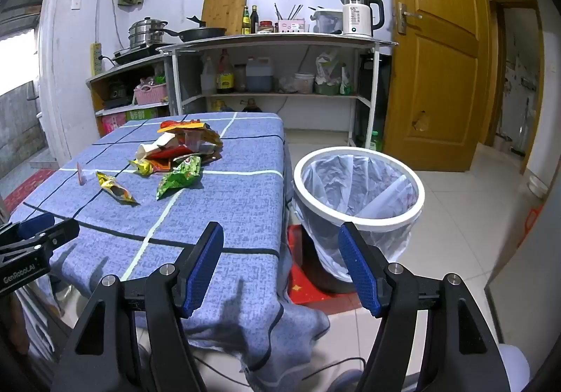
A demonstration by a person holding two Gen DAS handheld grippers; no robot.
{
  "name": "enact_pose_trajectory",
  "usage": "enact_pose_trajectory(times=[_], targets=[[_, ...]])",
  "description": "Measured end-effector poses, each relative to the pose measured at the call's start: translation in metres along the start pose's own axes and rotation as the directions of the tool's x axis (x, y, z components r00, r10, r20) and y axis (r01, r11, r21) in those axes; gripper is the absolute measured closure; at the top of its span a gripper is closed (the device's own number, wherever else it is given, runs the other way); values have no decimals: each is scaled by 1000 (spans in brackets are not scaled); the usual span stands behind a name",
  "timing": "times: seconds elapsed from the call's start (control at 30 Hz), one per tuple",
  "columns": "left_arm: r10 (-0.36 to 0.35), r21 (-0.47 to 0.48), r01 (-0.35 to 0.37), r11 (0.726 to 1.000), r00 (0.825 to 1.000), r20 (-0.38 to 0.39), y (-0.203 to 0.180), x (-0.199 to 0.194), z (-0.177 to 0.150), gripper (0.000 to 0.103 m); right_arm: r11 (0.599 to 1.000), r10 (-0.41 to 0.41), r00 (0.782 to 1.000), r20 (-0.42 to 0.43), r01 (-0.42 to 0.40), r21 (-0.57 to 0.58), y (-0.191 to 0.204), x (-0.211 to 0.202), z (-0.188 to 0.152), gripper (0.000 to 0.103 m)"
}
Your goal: Collect trash
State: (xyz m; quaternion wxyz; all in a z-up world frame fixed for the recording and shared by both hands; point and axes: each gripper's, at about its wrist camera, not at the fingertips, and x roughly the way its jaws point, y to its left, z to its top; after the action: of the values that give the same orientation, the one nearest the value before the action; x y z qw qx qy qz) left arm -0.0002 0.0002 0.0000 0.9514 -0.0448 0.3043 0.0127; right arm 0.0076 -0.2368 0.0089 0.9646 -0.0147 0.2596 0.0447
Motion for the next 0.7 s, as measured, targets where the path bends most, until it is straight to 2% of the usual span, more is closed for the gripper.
enact_pose_trajectory(times=[0.7], targets=[[0, 1, 0, 1000, 1000, -5, 0, 0, 0, 38, 1000, 1, 1000, 0, -1, -1, 1, 1, 0, 34]])
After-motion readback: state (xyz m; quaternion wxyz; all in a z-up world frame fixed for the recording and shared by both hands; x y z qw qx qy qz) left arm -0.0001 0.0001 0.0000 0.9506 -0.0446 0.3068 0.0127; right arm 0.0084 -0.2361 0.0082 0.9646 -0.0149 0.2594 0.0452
